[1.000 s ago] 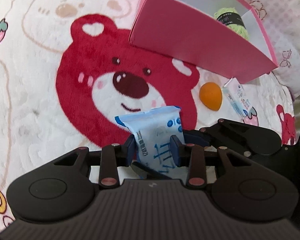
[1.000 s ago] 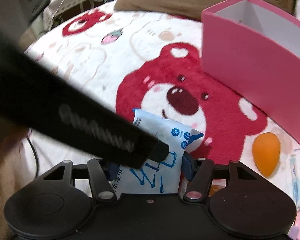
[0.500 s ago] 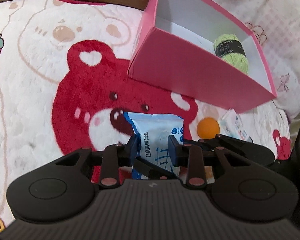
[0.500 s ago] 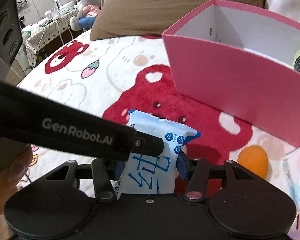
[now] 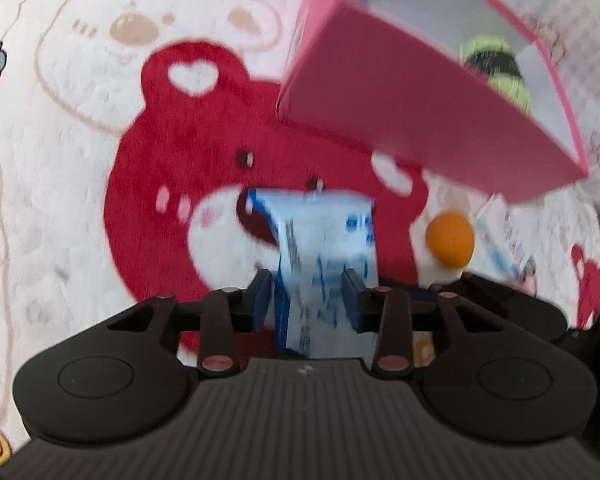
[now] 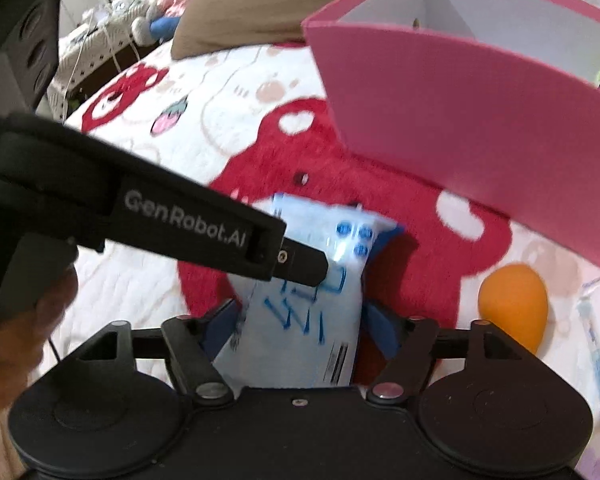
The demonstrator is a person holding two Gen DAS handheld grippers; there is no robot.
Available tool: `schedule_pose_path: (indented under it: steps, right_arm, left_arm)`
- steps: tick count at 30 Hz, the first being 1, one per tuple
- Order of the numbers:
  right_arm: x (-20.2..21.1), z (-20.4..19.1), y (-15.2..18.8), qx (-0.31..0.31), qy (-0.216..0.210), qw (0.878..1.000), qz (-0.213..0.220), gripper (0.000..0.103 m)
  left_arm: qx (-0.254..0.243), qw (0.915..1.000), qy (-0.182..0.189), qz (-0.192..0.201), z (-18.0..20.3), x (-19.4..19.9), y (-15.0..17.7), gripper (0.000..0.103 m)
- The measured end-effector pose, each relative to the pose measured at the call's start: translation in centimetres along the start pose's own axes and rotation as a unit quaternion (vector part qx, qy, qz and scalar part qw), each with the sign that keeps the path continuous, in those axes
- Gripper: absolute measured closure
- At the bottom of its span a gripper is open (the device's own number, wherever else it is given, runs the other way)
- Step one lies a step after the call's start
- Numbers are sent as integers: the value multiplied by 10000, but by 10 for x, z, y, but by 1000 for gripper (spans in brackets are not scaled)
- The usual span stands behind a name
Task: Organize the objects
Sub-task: 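Lift the wet-wipe pack with the left tool toward the pink box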
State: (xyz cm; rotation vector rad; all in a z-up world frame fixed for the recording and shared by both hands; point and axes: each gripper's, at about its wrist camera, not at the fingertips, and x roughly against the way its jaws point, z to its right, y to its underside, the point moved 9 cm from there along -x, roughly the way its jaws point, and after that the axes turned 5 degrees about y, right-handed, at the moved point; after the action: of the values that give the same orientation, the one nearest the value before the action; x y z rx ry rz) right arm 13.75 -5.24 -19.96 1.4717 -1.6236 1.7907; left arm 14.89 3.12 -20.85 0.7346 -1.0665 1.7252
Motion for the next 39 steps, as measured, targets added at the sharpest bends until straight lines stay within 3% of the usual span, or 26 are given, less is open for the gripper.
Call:
schedule_pose_path:
  steps: [4, 9, 18, 32, 39]
  right_arm:
    - [0, -1, 11, 12, -60, 9999, -118, 21]
    - [-1, -5, 17, 199, -3, 9998, -71, 18]
    - [8, -9, 14, 289, 21, 9993, 231, 30]
    - [53, -13, -8, 403, 146, 9957, 823, 34]
    - [65, -5, -13, 210, 90, 9966, 790, 35]
  left_arm:
    - [-57, 9999, -61, -123, 4, -3, 15, 62]
    - [-97, 9999, -85, -7, 6, -3, 16, 71]
    - [-104, 9997, 72, 187, 13, 10, 14, 73]
    - [-263, 9968, 458, 603, 35, 52, 6, 75]
    - [-336, 9961, 552, 597, 50, 58, 12, 76]
